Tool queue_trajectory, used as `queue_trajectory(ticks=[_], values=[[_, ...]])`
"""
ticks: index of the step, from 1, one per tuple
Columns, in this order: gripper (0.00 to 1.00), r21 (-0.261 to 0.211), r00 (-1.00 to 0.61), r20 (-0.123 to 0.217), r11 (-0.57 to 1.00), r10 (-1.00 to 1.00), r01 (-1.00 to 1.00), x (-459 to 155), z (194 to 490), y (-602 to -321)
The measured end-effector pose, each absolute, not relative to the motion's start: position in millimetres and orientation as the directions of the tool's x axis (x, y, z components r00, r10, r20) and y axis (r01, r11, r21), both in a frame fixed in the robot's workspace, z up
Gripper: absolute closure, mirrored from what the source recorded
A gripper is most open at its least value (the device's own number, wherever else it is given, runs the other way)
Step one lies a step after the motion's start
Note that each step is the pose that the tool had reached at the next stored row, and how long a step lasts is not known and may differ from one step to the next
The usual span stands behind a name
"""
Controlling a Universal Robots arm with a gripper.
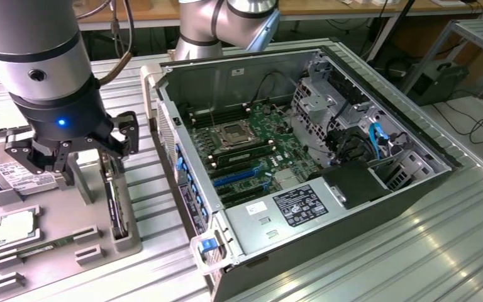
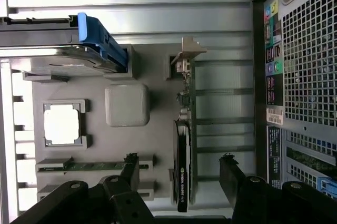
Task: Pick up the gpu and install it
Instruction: 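Pick up the gpu and move the gpu toward the slot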
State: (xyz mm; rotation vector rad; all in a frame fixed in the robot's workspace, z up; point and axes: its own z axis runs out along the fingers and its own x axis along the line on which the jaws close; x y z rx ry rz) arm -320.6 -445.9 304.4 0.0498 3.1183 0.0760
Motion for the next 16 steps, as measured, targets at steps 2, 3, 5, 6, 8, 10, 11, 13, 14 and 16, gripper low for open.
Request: queue_trajectory(ticks=[2,3,5,6,8,10,11,13,14,16], values=[[0.28,0.049,-0.999,-0.021,0.998,0.032,0.031,-320.5,301.1,-446.3],[0.28,0.049,-0.999,-0.021,0.998,0.032,0.031,-320.3,299.6,-446.4],[0.28,0.049,-0.999,-0.020,0.998,0.031,0.030,-320.1,294.3,-448.3],[0.28,0.049,-0.999,-0.019,0.998,0.029,0.028,-320.1,292.4,-449.3],[0.28,0.049,-0.999,-0.019,0.998,0.026,0.025,-320.1,288.7,-449.8],[0.28,0.045,-1.000,-0.019,0.999,0.024,0.023,-319.9,286.1,-449.9],[0.28,0.041,-1.000,-0.018,0.999,0.022,0.021,-319.7,285.2,-449.9],[0.28,0.037,-1.000,-0.016,0.999,0.010,0.009,-319.0,283.1,-449.9],[0.28,0.037,-1.000,-0.014,0.999,0.002,0.001,-318.9,281.6,-449.8],[0.28,0.037,-1.000,-0.012,0.999,-0.010,-0.010,-318.9,278.6,-449.8]])
